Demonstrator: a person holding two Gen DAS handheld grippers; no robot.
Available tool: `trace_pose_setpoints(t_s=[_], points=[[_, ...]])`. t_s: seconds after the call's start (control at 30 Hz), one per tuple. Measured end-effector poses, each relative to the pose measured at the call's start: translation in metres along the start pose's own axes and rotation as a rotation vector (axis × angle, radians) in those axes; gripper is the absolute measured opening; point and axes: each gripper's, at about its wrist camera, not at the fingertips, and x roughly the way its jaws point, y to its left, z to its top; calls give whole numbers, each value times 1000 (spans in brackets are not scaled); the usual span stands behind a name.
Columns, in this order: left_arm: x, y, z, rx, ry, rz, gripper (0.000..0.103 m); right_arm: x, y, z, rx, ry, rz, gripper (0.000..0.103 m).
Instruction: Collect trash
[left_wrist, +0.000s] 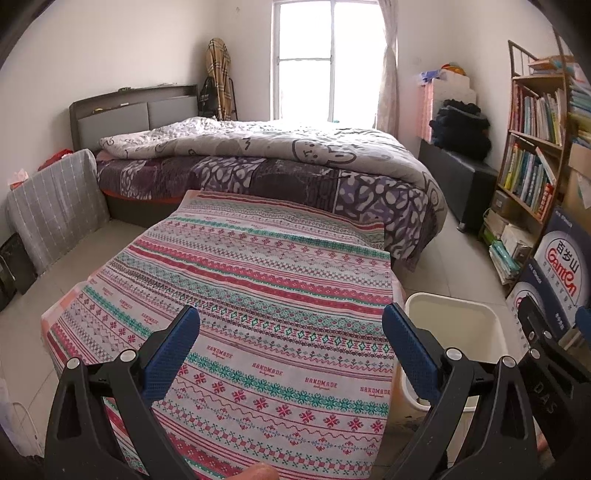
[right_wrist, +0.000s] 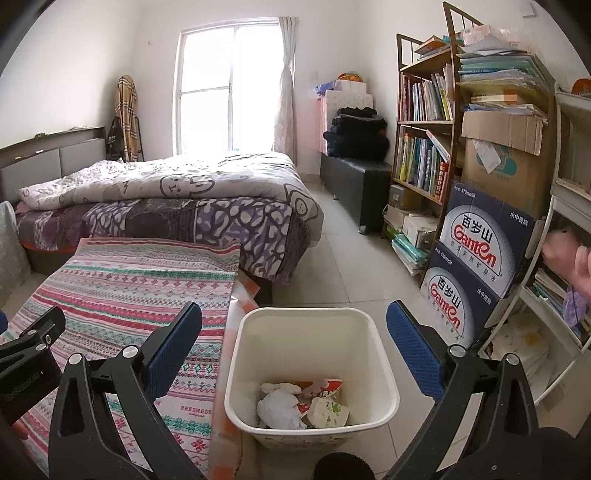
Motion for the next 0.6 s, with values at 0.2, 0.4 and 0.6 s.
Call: trace_pose_setpoints(t_s=[0.2, 0.4, 0.6], points=[[1, 0, -1, 3, 1, 1, 96, 3, 0, -1, 11, 16, 13, 96], [4, 1, -1, 1, 7, 4, 96, 6, 1, -2, 15, 33, 22, 96], [6, 1, -1, -2, 15, 2, 96, 9, -1, -3, 22, 47, 25, 96]])
